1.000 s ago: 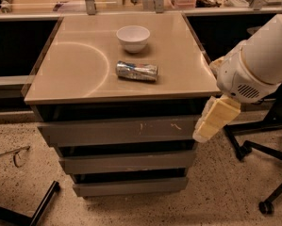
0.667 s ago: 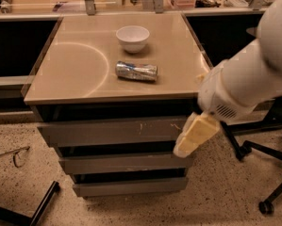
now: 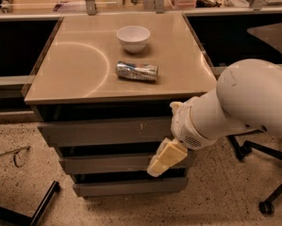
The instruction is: Open middle drawer
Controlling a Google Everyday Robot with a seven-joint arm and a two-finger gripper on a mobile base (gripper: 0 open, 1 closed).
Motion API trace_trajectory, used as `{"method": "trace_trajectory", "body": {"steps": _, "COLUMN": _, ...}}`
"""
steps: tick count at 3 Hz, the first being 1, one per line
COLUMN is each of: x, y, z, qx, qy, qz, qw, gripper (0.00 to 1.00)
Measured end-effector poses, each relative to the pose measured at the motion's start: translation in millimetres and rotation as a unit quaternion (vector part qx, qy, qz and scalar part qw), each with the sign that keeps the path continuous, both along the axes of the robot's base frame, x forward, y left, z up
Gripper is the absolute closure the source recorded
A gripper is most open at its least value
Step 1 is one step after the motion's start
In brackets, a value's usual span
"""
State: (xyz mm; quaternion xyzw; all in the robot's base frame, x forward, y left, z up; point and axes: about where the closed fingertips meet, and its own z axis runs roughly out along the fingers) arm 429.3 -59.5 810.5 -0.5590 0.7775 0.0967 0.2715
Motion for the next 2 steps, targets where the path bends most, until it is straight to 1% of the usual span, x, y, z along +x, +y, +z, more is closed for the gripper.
{"method": "trace_trajectory", "body": {"steps": 1, "x": -5, "y": 7, "z": -8, "qx": 0.003, "qy": 0.009, "qz": 0.007, "qw": 0.9999, "gripper": 0.00}}
{"method": "trace_trajectory", "body": {"steps": 2, "x": -26, "y": 30, "z": -38, "qx": 0.025, "qy": 0.030, "qz": 0.015, "qw": 0.9991, "gripper": 0.00}}
